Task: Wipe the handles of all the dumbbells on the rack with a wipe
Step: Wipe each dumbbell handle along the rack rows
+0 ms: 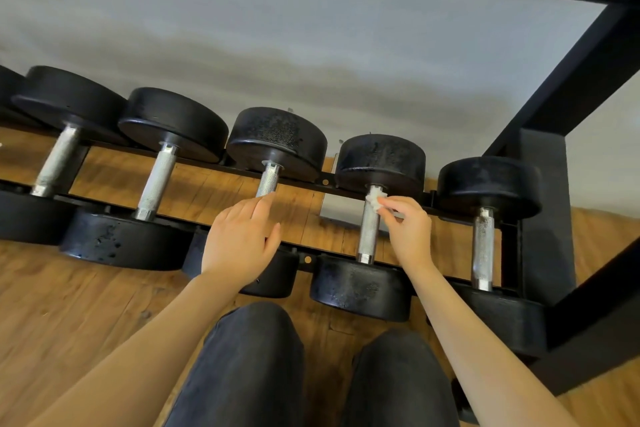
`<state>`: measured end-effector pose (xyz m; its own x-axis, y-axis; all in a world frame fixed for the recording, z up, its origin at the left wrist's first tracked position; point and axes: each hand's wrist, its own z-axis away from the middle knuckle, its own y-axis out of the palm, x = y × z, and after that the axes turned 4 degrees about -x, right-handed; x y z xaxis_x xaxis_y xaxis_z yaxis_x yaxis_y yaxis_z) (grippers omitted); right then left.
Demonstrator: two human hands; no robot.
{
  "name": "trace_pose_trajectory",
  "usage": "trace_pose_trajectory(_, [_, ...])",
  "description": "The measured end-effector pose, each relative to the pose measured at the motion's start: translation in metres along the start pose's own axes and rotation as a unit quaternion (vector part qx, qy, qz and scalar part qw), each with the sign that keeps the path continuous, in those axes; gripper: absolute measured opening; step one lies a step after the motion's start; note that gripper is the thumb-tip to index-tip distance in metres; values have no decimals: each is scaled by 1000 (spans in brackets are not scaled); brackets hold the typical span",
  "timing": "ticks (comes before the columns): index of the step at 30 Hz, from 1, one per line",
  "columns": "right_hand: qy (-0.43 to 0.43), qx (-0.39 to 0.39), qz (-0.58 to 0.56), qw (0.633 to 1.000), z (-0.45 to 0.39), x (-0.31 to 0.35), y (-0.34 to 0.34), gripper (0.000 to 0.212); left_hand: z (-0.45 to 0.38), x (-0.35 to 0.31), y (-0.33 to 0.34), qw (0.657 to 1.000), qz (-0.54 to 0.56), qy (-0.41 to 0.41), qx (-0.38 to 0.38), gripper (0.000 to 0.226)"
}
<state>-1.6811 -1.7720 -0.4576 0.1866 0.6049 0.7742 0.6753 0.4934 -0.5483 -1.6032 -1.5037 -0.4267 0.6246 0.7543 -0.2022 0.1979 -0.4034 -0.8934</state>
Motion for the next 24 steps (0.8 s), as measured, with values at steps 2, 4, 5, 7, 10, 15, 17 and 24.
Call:
trace_pose_trajectory(2, [-17,2,14,1000,3,-2,-1,22,1,0,0,1000,-3,-1,-4,47])
trace_pose_trajectory(4, [-33,-4,19,999,-1,-1,1,22,1,0,1,1000,-5,-2,-2,50])
trace_pose_trajectory(5, [-38,-4,20,999,-3,0,2,23,2,0,1,1000,-5,-4,0,51])
trace_pose_trajectory(7, [-42,-7,26,999,-8,1,6,24,2,1,1,1000,-4,-8,-2,53])
trace_pose_trajectory(10, [-47,-7,39,998,-6,0,6,23,2,1,2,1000,3,-11,-4,55])
trace_pose_trajectory(15, [-45,46,52,997,-3,-7,-3,23,2,3,3,1000,10,-13,-2,56])
trace_pose_trajectory(17, [-15,36,19,999,-10,-7,-3,23,2,4,5,1000,13,-13,-2,56])
trace_pose_trajectory(24, [79,17,-93,992,-6,-10,0,28,3,3,2,999,33,12,-25,70])
